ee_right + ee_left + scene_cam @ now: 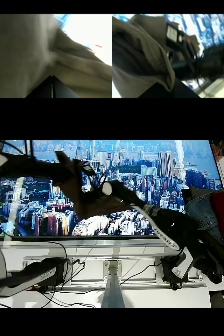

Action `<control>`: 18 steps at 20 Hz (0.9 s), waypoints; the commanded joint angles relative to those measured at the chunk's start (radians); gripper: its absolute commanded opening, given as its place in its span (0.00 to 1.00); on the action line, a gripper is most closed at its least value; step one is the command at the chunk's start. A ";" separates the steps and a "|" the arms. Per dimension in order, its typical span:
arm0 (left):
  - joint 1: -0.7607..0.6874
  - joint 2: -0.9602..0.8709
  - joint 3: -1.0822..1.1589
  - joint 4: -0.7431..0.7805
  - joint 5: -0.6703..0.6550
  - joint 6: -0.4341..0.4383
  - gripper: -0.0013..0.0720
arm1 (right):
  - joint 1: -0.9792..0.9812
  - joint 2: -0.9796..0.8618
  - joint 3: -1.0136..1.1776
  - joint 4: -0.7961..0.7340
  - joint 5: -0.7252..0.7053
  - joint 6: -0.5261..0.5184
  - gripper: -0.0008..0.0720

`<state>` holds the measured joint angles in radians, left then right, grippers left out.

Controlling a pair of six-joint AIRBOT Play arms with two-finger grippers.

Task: Fold the clothes and pants, and hang the long-sleeved shirts on hangers.

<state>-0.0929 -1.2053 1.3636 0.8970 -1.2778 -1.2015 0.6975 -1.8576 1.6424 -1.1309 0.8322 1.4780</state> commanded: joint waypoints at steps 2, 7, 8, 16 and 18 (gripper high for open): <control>-0.159 -0.150 0.000 -0.170 0.106 0.000 0.04 | -0.257 0.062 0.018 -0.322 0.369 0.003 0.03; -0.423 -0.347 0.000 -0.249 0.407 0.026 0.20 | -0.601 0.154 0.018 -0.305 0.457 0.001 0.03; -0.453 -0.380 0.000 -0.239 0.454 0.035 0.67 | -0.653 0.161 0.017 -0.305 0.473 -0.021 0.03; -0.359 -0.344 0.000 -0.044 0.391 0.037 0.96 | -0.920 0.161 -0.194 0.172 0.525 -0.320 0.37; -0.312 -0.294 0.000 0.069 0.388 0.033 0.96 | -0.906 0.160 -0.319 0.309 0.442 -0.317 0.90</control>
<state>-0.4564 -1.5452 1.3636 0.8196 -0.8867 -1.1667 -0.1764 -1.6978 1.4567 -1.0691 1.3453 1.2072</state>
